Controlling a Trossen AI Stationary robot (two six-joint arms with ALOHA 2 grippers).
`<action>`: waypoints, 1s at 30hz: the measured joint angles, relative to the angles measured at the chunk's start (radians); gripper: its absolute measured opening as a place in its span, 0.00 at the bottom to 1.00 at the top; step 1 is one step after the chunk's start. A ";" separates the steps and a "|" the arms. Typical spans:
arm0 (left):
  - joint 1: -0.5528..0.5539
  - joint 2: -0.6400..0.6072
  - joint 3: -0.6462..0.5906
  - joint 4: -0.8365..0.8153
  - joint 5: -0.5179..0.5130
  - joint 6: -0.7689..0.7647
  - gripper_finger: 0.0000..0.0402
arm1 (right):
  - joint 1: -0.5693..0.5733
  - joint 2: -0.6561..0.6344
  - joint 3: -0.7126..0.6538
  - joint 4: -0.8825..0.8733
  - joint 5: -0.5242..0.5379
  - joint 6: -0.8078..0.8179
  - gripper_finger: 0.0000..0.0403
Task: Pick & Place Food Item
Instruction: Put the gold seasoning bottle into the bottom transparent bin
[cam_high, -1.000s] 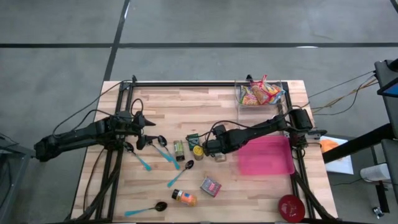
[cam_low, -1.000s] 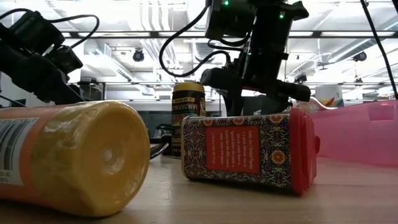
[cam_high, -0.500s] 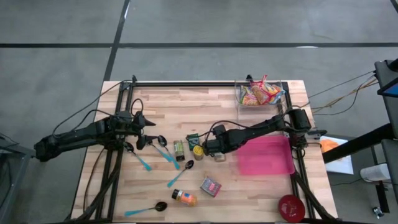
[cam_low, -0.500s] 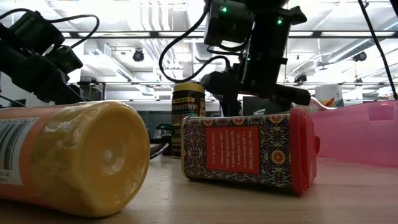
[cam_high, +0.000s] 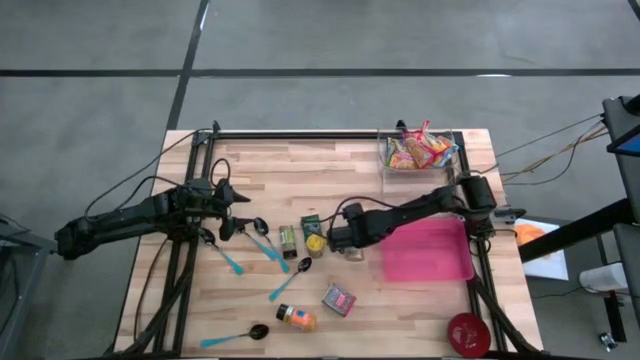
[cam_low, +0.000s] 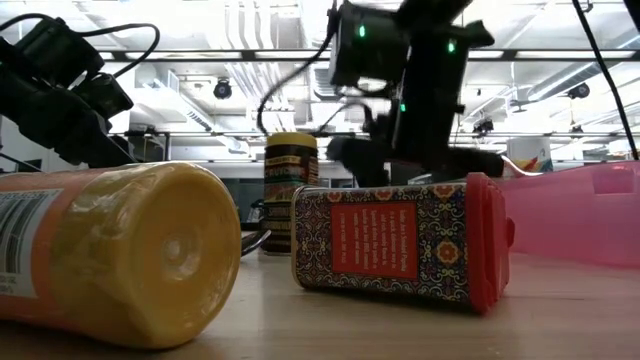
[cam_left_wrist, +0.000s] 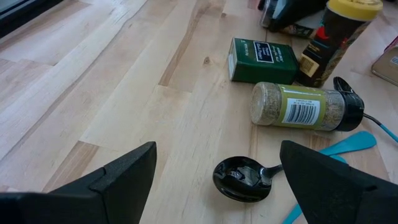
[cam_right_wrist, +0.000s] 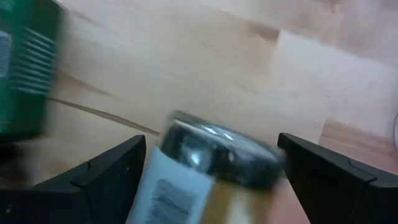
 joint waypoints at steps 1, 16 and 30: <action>0.000 0.000 0.000 0.000 0.000 0.000 0.86 | 0.000 0.010 -0.002 -0.002 -0.004 -0.002 0.89; 0.000 0.005 0.000 0.000 0.000 0.000 0.86 | 0.000 0.016 0.001 0.012 -0.023 -0.002 0.88; 0.000 0.004 0.000 0.000 0.000 0.000 0.86 | 0.000 0.016 0.002 0.022 -0.022 -0.008 0.70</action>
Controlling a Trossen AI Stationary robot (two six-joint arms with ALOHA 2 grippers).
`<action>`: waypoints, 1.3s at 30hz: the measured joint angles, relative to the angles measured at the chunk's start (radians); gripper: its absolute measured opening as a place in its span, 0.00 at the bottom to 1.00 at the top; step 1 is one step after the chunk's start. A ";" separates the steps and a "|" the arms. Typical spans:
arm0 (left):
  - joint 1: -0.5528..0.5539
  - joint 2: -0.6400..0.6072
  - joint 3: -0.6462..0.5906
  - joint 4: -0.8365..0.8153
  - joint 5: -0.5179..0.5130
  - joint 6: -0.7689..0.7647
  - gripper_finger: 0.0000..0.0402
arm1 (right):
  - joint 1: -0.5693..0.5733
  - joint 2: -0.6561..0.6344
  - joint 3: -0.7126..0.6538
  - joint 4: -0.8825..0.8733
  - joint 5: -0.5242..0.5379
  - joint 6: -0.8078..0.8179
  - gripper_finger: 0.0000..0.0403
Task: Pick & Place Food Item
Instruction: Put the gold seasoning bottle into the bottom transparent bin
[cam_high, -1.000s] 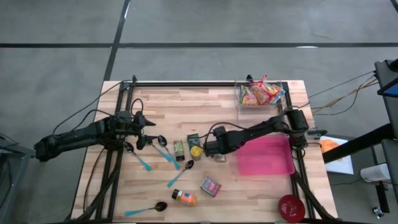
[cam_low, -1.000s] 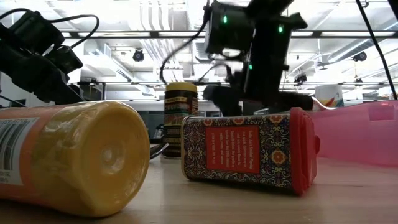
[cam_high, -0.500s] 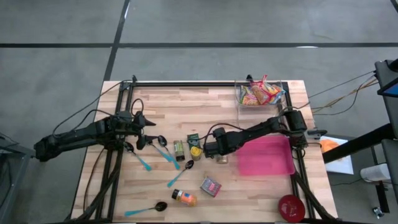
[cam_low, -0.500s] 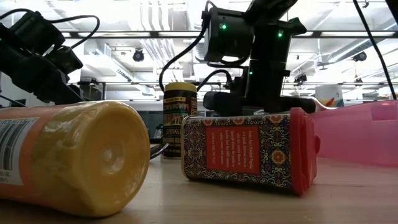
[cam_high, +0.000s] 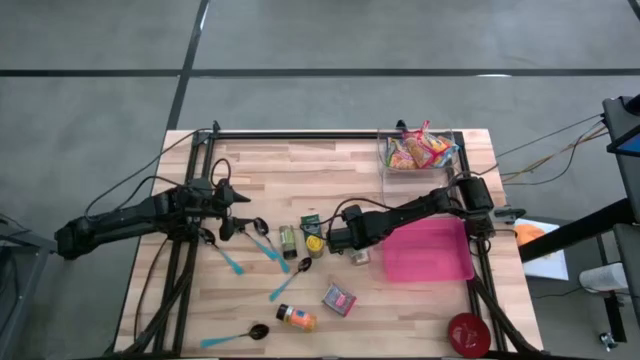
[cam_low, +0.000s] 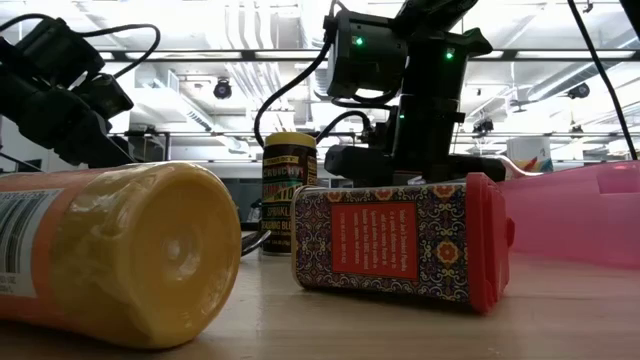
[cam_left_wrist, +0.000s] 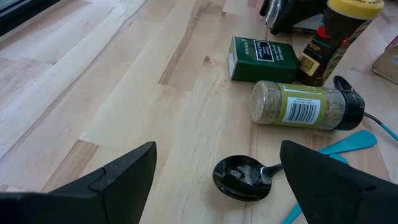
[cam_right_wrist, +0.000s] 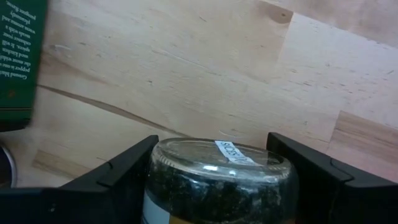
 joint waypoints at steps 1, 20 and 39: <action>0.000 0.000 0.000 0.000 0.000 0.000 0.86 | 0.000 0.000 0.000 0.000 0.000 0.000 0.71; 0.000 0.000 0.000 0.000 0.000 0.000 0.86 | 0.000 0.000 0.002 0.008 0.000 0.000 0.70; 0.000 0.000 0.000 0.000 0.000 0.000 0.86 | 0.001 -0.029 0.047 0.005 0.047 -0.082 0.68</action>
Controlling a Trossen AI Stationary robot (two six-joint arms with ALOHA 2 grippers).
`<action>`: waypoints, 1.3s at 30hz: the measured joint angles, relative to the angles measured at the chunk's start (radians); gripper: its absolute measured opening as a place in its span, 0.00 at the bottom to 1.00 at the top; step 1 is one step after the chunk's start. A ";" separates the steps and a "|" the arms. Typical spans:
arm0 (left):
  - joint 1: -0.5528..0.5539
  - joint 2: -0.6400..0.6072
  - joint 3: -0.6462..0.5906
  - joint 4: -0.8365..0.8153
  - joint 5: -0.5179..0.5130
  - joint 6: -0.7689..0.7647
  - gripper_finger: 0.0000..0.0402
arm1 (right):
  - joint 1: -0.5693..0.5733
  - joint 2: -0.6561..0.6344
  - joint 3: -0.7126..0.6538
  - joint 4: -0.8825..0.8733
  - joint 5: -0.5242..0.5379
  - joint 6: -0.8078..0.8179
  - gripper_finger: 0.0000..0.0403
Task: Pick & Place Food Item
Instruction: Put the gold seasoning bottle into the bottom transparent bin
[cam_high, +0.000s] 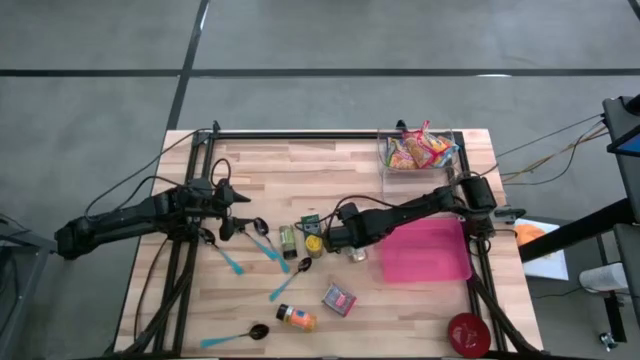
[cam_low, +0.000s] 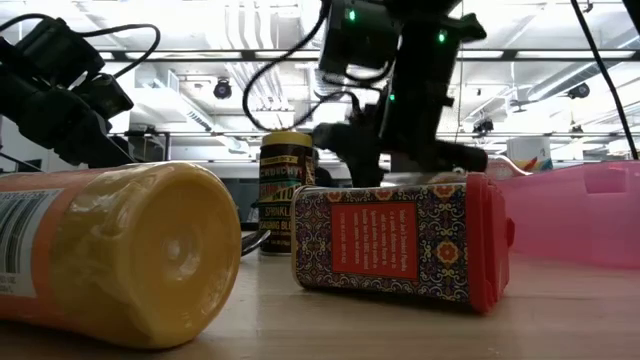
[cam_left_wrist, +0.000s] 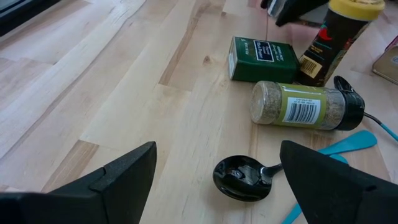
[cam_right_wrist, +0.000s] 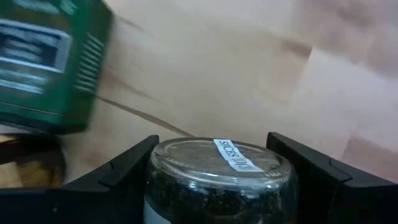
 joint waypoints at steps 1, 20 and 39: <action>0.000 0.000 0.000 0.000 0.000 0.000 0.86 | 0.000 -0.010 0.005 -0.005 0.014 -0.007 0.68; 0.000 0.000 0.000 0.000 0.000 0.000 0.86 | 0.005 -0.291 0.009 -0.247 0.233 -0.054 0.68; 0.000 0.000 0.000 0.000 0.000 0.000 0.86 | -0.002 -0.502 -0.017 -0.657 0.353 0.096 0.69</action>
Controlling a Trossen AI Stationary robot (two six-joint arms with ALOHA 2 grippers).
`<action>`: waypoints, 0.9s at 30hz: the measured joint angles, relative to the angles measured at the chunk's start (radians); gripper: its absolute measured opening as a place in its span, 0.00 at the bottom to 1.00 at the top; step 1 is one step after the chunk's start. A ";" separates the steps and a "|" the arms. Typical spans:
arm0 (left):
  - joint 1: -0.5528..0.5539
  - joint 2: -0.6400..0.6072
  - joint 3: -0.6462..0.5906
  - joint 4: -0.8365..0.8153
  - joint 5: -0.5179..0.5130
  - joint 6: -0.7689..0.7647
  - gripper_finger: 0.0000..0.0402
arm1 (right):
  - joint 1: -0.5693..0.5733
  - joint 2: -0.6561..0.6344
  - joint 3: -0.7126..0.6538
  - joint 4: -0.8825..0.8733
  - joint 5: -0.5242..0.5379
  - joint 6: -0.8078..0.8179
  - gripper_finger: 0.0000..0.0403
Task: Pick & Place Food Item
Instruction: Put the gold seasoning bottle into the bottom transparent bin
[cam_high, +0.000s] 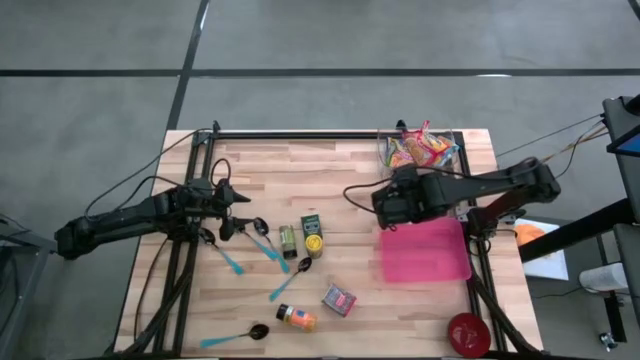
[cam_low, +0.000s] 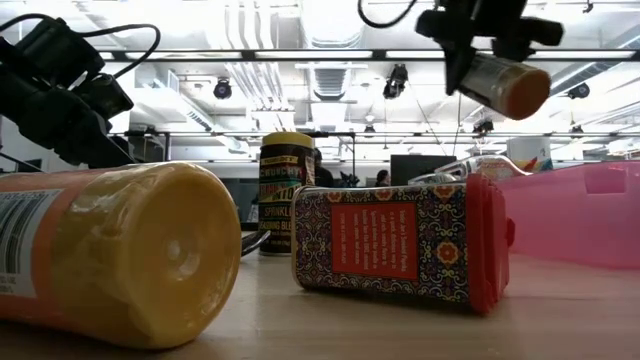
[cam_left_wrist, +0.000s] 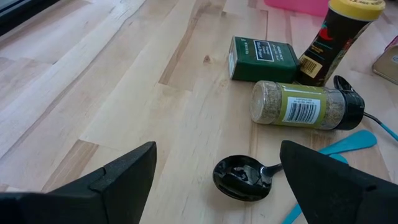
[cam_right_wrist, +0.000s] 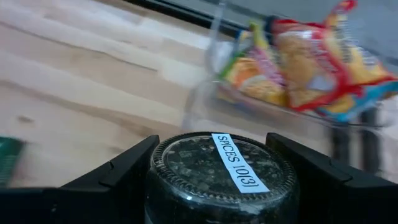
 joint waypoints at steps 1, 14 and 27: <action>0.000 0.000 0.000 0.000 0.000 0.000 0.86 | -0.005 -0.009 -0.009 -0.023 0.002 0.012 0.68; 0.000 0.000 0.000 0.000 0.000 0.000 0.86 | -0.124 -0.218 -0.260 -0.029 -0.033 0.061 0.68; 0.000 0.000 0.000 0.000 0.000 0.000 0.86 | -0.341 -0.421 -0.504 0.186 -0.076 -0.095 0.69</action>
